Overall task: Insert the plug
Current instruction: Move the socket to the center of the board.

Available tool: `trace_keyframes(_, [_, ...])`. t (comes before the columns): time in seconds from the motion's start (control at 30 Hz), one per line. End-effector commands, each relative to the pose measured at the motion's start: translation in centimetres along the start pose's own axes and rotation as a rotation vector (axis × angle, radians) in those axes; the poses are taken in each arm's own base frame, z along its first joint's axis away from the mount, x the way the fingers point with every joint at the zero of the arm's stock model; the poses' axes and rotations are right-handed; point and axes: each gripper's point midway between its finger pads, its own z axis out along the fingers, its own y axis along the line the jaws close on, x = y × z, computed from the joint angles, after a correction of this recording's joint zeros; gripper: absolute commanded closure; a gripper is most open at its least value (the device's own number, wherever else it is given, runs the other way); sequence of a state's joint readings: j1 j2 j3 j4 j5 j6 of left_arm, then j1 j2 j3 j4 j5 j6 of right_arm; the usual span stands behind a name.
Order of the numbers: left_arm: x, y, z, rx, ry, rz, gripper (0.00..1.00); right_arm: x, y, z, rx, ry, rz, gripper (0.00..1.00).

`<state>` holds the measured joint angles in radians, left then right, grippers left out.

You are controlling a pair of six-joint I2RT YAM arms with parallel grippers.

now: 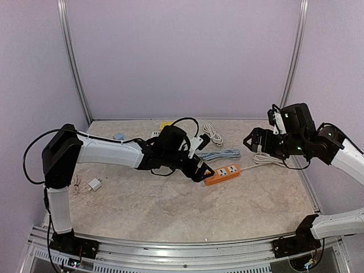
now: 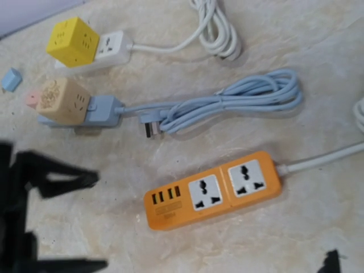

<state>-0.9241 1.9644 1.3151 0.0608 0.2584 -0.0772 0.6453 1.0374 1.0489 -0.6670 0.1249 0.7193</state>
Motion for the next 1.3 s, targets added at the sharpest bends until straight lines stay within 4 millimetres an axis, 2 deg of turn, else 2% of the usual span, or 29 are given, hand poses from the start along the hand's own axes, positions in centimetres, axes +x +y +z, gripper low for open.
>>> trace_keyframes(0.0, [-0.6, -1.0, 2.1, 0.134, 0.056, 0.045, 0.01, 1.1, -2.1, -1.9, 0.058, -0.004, 0.002, 0.0])
trace_keyframes(0.03, [0.2, -0.6, 3.1, 0.131, 0.083, 0.054, 0.01, 1.1, -2.2, -2.3, 0.055, -0.01, 0.001, 0.0])
trace_keyframes(0.13, [1.1, 0.5, 4.9, 0.083, 0.132, 0.053, 0.01, 0.9, -2.1, -3.1, 0.041, -0.026, -0.001, 0.0])
trace_keyframes(0.27, [2.9, 1.7, 6.8, -0.001, 0.22, 0.074, 0.01, 0.7, -1.9, -3.6, 0.022, -0.033, -0.01, 0.0])
trace_keyframes(0.4, [4.1, 1.9, 7.7, -0.036, 0.262, 0.097, 0.02, 0.6, -1.6, -3.7, 0.008, -0.038, -0.022, 0.0])
trace_keyframes(0.53, [5.3, 1.9, 8.3, -0.022, 0.288, 0.096, 0.08, 0.7, -1.4, -3.7, -0.007, -0.036, -0.025, 0.0])
trace_keyframes(0.7, [6.0, 1.6, 8.7, 0.008, 0.301, 0.102, 0.17, 0.9, -1.3, -3.6, -0.017, -0.031, -0.031, 0.0])
trace_keyframes(0.87, [6.2, 1.7, 8.6, 0.025, 0.303, 0.097, 0.33, 0.9, -1.1, -3.4, -0.024, -0.028, -0.038, 0.0])
trace_keyframes(1.07, [6.0, 1.6, 7.9, 0.037, 0.294, 0.091, 0.5, 0.8, -0.8, -3.1, -0.027, -0.022, -0.046, 0.0])
trace_keyframes(1.17, [6.5, 1.3, 7.2, 0.044, 0.302, 0.085, 0.6, 0.7, -0.7, -3.0, -0.03, -0.022, -0.05, 0.0])
trace_keyframes(1.27, [6.9, 0.9, 6.1, 0.054, 0.308, 0.078, 0.65, 0.5, -0.4, -2.8, -0.038, -0.024, -0.052, 0.0])
